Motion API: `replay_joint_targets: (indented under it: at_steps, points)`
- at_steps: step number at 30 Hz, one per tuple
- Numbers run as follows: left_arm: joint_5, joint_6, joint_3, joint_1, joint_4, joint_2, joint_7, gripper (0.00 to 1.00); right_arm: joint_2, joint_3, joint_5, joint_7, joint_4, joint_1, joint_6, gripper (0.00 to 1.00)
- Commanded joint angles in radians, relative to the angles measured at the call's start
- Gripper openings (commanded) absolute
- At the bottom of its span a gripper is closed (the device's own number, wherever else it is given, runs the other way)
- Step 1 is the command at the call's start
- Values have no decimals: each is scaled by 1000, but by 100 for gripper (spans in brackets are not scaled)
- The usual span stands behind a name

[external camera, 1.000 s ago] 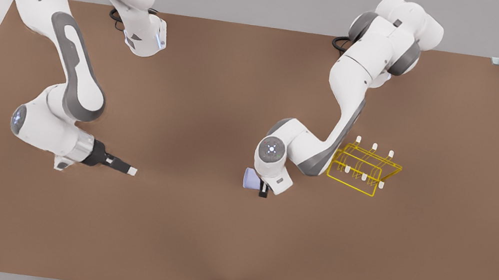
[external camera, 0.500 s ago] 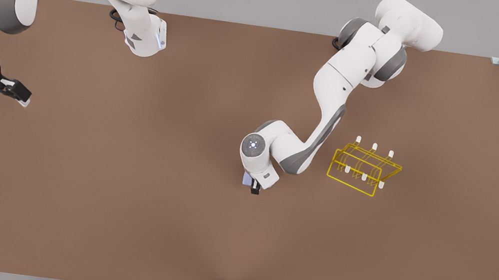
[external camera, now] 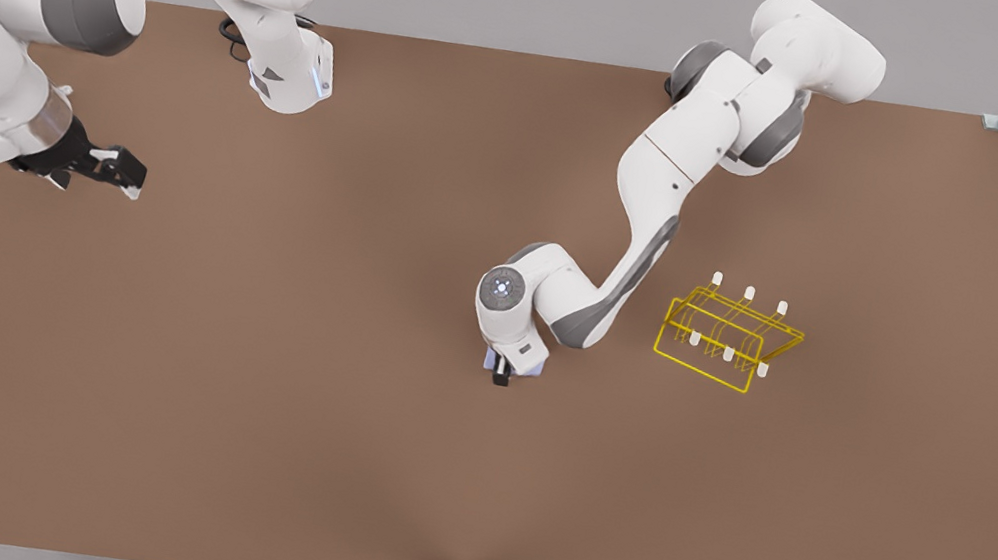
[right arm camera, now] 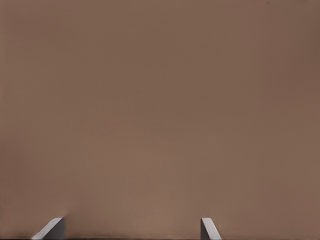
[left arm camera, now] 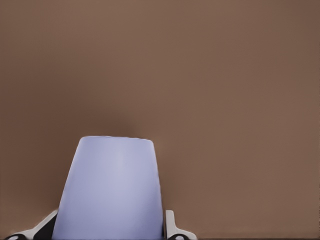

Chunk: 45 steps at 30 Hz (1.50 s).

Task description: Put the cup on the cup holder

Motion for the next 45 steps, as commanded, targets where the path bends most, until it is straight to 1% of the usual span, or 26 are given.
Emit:
replay_joint_targets:
  at_steps: [1,2,6,8,11,12,14,17,20,21,23,25,27,30,31,33,36,45]
  points:
    - [-7,32,-1,1,-1,5,31,90,0,12,12,-36,1,-24,-20,100]
    - [-9,28,-1,4,1,-1,62,70,-6,12,14,-34,1,-33,-23,100]
    - [-22,-33,-46,33,1,-29,154,71,-9,14,14,-23,-8,-24,-47,100]
    - [-26,-118,-118,97,10,-72,182,72,-8,12,15,-22,4,-28,-40,100]
    - [-26,-230,-119,128,12,-161,182,72,-17,12,15,-20,5,-25,-38,100]
    - [-24,-273,-119,127,13,-169,180,73,-21,12,15,-20,25,-31,-48,100]
    - [-1,-445,-102,127,22,-219,179,74,-23,12,15,-19,21,-34,-67,100]
    - [109,-580,-99,130,24,-242,176,73,-23,12,15,15,25,-27,-80,100]
    - [301,-779,-92,133,24,-270,143,73,-18,6,58,18,27,-37,-71,100]
    - [356,-811,-90,128,24,-276,113,73,-21,9,60,19,25,-36,-72,100]
    - [528,-854,-92,111,21,-261,48,73,-20,2,74,29,65,-36,-66,100]
    - [652,-963,-90,59,13,-218,24,73,2,6,64,58,91,-31,-58,100]
    - [694,-1026,-92,61,10,-173,-24,73,14,3,70,42,93,-36,12,100]
    - [662,-1155,-92,71,9,-146,2,73,23,14,57,42,107,-21,14,100]
    - [662,-1175,-89,73,9,-139,-1,73,41,12,61,42,119,-33,49,100]
    - [668,-1207,-41,61,9,-109,-7,73,43,11,55,58,107,-33,69,100]
    - [674,-1233,-15,48,9,-84,-19,73,43,9,55,58,105,-36,86,100]
    - [723,-1196,-12,53,15,-72,-45,73,48,9,55,58,105,-34,98,100]
